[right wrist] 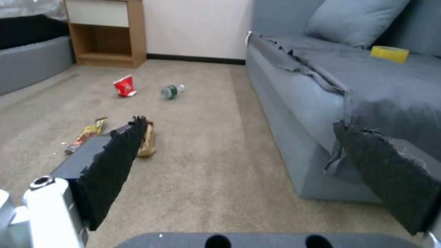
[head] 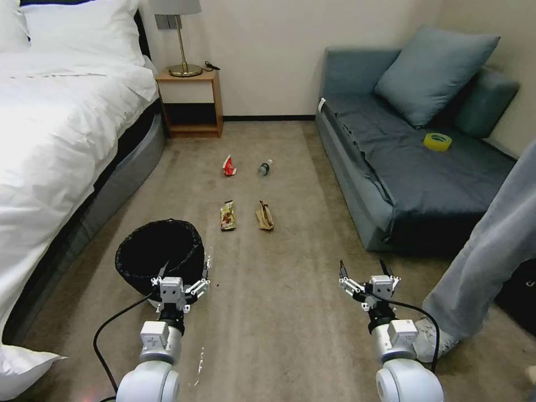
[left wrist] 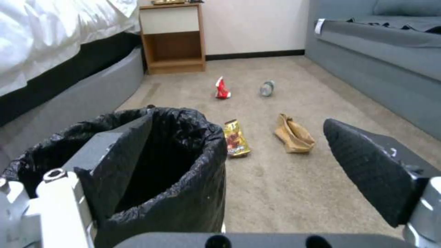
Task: Pick up the trash bin, then pick up the garbage on the floor and place it into the trash bin.
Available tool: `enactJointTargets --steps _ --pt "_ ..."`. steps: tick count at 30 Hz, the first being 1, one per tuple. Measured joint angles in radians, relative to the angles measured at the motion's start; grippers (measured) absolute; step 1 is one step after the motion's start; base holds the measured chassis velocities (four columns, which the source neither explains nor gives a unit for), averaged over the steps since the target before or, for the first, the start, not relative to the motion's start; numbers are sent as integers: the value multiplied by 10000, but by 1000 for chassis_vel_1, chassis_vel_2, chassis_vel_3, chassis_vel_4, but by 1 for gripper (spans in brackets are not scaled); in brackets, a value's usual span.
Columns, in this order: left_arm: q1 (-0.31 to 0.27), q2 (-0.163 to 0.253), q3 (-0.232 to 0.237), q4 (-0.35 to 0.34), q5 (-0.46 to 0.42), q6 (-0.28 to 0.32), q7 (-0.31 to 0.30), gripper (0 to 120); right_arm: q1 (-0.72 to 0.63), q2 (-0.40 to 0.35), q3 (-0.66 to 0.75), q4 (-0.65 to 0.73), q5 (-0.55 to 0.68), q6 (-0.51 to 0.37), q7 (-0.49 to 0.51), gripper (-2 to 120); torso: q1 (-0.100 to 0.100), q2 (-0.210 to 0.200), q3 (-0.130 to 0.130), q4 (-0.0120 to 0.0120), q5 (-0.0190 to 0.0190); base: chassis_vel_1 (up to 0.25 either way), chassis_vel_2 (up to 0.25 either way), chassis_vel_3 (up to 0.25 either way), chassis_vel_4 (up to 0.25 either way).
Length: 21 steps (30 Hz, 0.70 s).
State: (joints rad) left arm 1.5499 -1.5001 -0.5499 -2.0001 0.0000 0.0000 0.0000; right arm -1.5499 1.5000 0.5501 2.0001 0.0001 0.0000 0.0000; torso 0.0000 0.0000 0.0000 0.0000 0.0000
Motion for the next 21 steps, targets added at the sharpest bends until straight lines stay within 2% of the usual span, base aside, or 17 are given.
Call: enactJointTargets --steps 21 --pt "0 0 -1 0 0 0 0 100 0 0 0 0 0 0 0 100 0 0 0 0 0 0 0 0 0"
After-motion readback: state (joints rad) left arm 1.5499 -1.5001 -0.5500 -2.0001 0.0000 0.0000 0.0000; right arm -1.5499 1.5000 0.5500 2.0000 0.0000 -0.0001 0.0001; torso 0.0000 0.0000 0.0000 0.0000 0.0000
